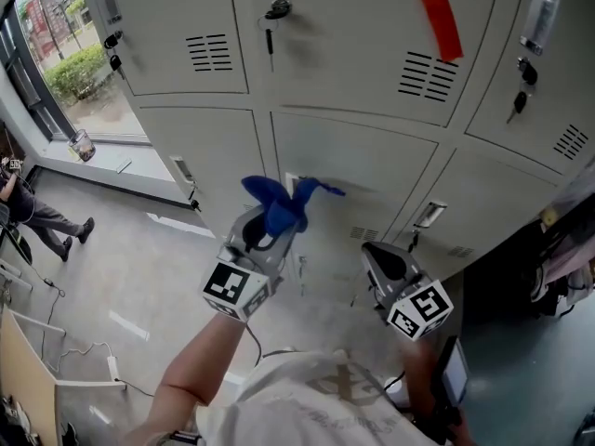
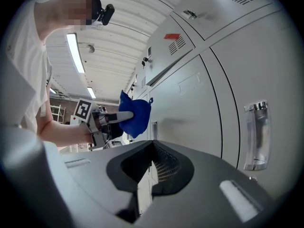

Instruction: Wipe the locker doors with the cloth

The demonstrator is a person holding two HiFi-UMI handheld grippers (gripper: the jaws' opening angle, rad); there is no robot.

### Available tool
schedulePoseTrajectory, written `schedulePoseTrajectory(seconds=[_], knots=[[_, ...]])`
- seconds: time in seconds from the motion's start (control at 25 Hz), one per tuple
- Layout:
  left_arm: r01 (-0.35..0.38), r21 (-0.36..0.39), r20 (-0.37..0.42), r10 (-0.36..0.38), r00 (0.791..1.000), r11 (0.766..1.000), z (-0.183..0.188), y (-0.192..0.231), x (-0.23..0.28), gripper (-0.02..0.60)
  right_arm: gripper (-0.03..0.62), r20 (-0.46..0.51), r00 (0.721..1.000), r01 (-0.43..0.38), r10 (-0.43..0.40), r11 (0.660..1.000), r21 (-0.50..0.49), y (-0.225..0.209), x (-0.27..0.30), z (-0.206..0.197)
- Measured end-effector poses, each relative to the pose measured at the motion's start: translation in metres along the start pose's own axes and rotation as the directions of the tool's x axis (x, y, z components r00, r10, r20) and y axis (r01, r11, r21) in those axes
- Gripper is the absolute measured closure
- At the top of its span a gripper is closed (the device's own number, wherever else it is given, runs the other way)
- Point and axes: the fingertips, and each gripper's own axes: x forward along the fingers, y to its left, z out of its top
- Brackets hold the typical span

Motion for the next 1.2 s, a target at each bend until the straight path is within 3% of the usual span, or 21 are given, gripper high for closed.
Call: schedulePoseTrajectory(seconds=[0.16,0.32,0.48,0.72,0.96,1.2], knots=[[-0.034,0.076,0.021,0.033,0.999,0.996,0.026,0.013,0.006,0.457,0.588,0.007,1.0,0.007,-0.007,1.0,0.025,0.002,-0.005,-0.003],[-0.125,0.137,0.037,0.121,0.992,0.983,0.052,0.036,0.005,0.457,0.588,-0.001,1.0,0.012,-0.012,1.0,0.018,0.003,-0.008,-0.002],[-0.18,0.23,0.023,0.18,0.983,0.956,0.075,0.056,0.011,0.459,0.588,-0.005,1.0,0.016,-0.016,1.0,0.019,0.004,-0.009,-0.003],[-0.263,0.333,0.075,0.253,0.965,0.906,0.108,0.071,0.032,0.459,0.588,0.004,1.0,0.006,-0.006,1.0,0.018,0.008,-0.006,-0.002],[-0.247,0.415,0.022,0.261,0.965,0.876,0.094,0.077,0.047,0.457,0.588,-0.001,1.0,0.028,-0.028,0.999,0.027,0.003,-0.014,-0.008],[-0.245,0.418,0.012,0.264,0.964,0.875,0.096,0.08,0.059,0.459,0.588,-0.005,0.999,0.048,-0.048,0.998,0.039,0.001,-0.02,-0.014]])
